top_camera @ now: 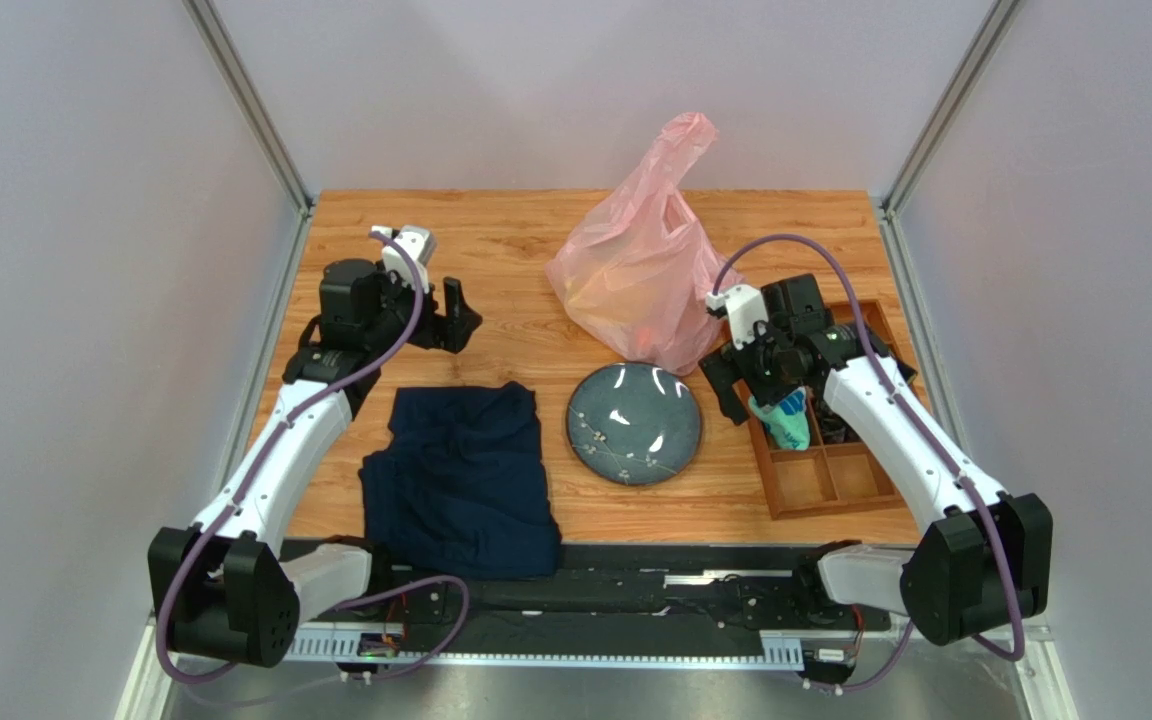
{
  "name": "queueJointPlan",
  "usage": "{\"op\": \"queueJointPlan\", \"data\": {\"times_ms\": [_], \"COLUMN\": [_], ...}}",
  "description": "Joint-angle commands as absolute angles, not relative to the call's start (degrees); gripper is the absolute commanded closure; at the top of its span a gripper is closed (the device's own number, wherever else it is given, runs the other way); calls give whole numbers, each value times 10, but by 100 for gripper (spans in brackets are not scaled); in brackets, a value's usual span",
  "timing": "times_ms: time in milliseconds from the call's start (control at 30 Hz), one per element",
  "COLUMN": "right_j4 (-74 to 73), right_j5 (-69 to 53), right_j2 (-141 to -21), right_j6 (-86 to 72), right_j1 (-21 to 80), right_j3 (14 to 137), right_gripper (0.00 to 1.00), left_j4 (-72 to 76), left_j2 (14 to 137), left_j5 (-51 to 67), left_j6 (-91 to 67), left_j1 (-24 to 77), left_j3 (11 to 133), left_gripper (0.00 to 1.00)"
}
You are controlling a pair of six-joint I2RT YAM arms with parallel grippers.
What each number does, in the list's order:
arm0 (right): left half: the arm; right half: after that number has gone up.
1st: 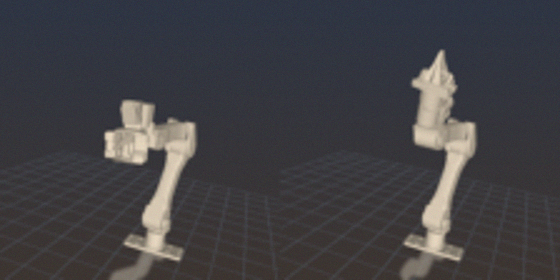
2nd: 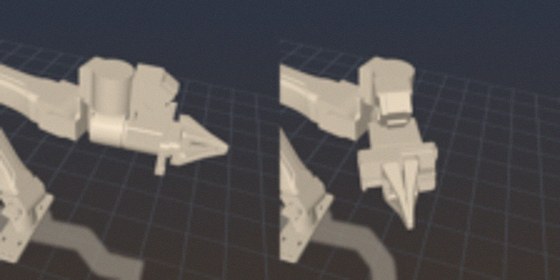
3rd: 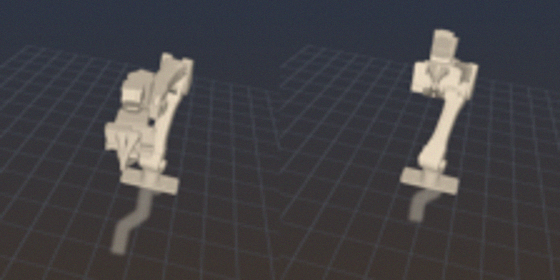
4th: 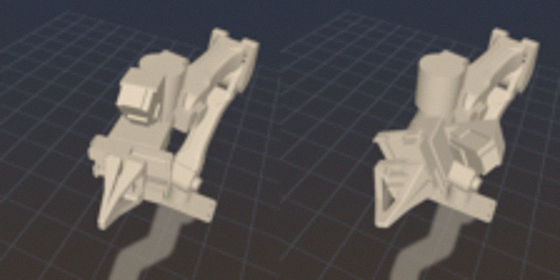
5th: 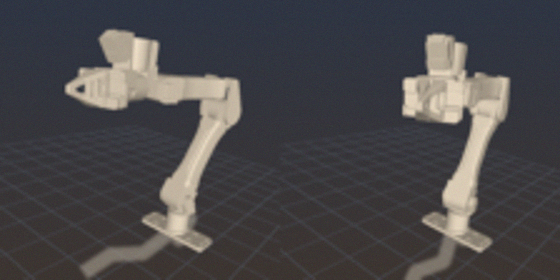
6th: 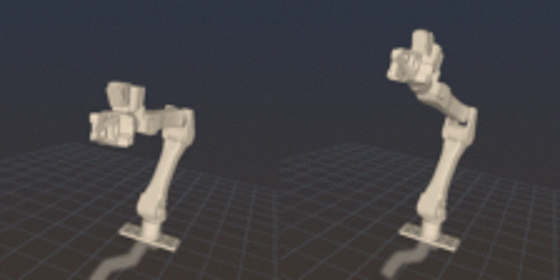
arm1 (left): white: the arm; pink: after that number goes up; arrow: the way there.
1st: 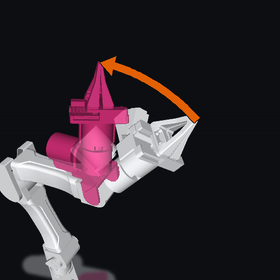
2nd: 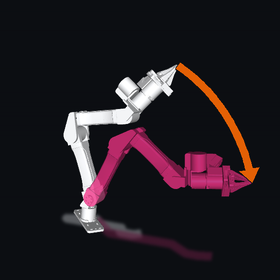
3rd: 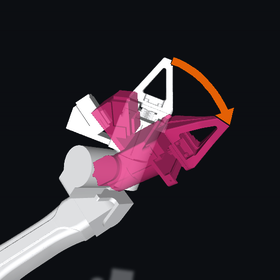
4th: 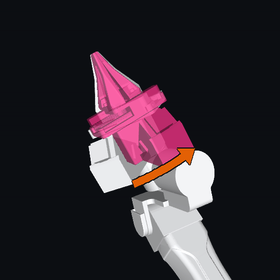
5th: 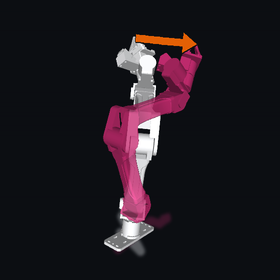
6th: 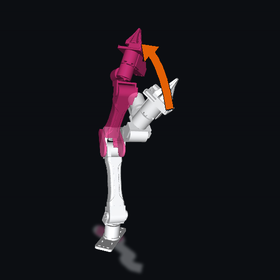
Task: Take the fake fruits out of the plastic bag
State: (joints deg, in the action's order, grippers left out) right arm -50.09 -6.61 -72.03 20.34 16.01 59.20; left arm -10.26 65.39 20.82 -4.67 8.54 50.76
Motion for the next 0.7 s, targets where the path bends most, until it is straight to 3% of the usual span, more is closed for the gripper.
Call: {"op": "queueJointPlan", "data": {"times_ms": [0,67,100,167,200,233,300,533,667], "right_j4": [-547,-577,-574,-584,-583,-584,-588,-468,-438], "right_j5": [-146,-204,-205,-213,-214,-214,-210,-46,-17], "right_j2": [-730,-736,-738,-745,-745,-753,-770,-829,-875], "right_j6": [259,288,284,299,314,322,332,297,286], "right_j1": [162,163,163,161,161,161,161,145,92], "right_j3": [632,636,631,628,625,621,619,579,601], "right_gripper": [10,26,45,69,88,93,100,100,100], "left_j4": [-98,-98,-99,-99,-99,-98,-98,-98,-112], "left_j2": [658,660,661,662,661,662,660,658,666], "left_j5": [217,220,219,218,218,216,218,205,217], "left_j6": [-55,-53,-51,-50,-50,-50,-50,-45,-33], "left_j1": [87,87,87,87,87,87,87,88,88], "left_j3": [533,534,535,536,536,534,533,542,569], "left_gripper": [14,15,15,15,15,15,15,15,15]}}
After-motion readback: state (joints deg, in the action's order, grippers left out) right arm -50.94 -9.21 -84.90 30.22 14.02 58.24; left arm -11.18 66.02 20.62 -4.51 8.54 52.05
